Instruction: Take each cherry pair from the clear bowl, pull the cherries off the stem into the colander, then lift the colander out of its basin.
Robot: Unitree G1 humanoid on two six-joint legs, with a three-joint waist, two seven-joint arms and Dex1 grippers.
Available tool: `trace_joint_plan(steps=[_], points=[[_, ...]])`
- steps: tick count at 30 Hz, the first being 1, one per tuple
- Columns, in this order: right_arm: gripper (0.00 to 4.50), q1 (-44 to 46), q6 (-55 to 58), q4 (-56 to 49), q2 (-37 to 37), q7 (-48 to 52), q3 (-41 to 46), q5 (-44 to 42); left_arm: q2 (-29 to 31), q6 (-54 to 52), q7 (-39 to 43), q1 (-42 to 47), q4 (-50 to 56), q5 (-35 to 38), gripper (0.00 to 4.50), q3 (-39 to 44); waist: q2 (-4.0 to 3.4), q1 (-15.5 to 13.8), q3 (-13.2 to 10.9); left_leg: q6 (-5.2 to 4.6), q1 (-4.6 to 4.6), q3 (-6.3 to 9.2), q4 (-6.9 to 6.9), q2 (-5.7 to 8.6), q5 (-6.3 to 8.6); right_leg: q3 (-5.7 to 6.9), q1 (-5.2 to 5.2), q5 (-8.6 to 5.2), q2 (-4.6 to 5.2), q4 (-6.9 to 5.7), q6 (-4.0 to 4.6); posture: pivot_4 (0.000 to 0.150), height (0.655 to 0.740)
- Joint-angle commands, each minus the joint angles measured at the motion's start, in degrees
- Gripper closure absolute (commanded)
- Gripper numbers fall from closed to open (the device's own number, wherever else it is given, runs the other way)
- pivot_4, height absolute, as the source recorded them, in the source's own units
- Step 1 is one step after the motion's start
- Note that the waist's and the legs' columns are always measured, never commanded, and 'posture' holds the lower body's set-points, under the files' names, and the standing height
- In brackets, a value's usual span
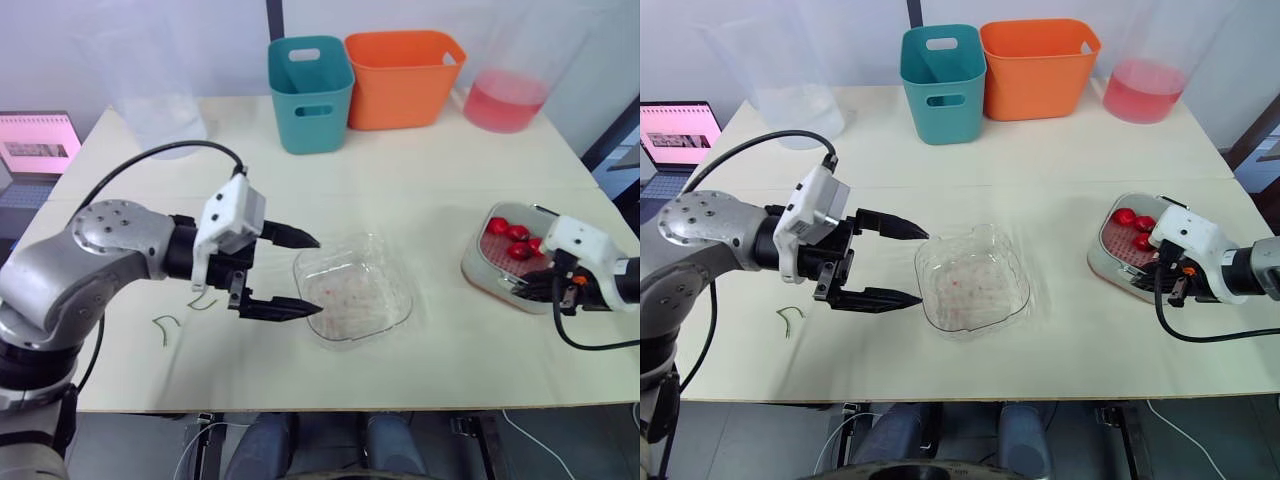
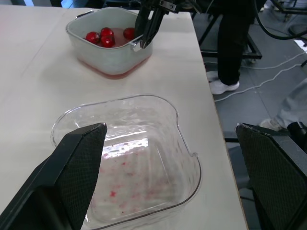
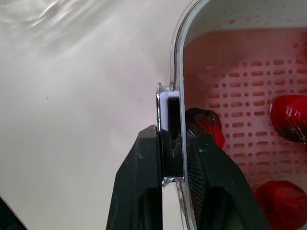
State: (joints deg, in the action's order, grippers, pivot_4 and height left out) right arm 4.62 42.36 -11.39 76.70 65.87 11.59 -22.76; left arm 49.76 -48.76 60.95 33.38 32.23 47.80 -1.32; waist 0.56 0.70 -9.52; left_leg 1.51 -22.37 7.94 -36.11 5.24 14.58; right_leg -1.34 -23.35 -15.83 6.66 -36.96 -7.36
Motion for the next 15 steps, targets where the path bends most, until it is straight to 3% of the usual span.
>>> trace_joint_plan(steps=[1, 15], points=[[4.31, 0.3, -0.6, -0.9, 1.1, 1.3, 3.4, -0.1, 0.6, 1.8, 0.5, -0.3, -0.2, -1.0, 0.0, 0.7, 0.0, 0.0, 0.0, 0.0, 0.0, 0.0, 0.0, 0.0, 0.0, 0.0, 0.0, 0.0, 0.0, 0.0, 0.0, 0.15, 0.74], [4.31, 1.1, -0.4, -1.3, 5.8, 8.5, 8.2, -0.6, -0.7, 4.9, 2.1, -0.7, -4.2, -4.2, 0.0, -0.3, -0.02, 0.0, 0.0, 0.0, 0.0, -0.02, 0.0, 0.0, 0.0, 0.01, 0.0, 0.0, 0.0, 0.0, 0.0, 0.15, 0.74]])
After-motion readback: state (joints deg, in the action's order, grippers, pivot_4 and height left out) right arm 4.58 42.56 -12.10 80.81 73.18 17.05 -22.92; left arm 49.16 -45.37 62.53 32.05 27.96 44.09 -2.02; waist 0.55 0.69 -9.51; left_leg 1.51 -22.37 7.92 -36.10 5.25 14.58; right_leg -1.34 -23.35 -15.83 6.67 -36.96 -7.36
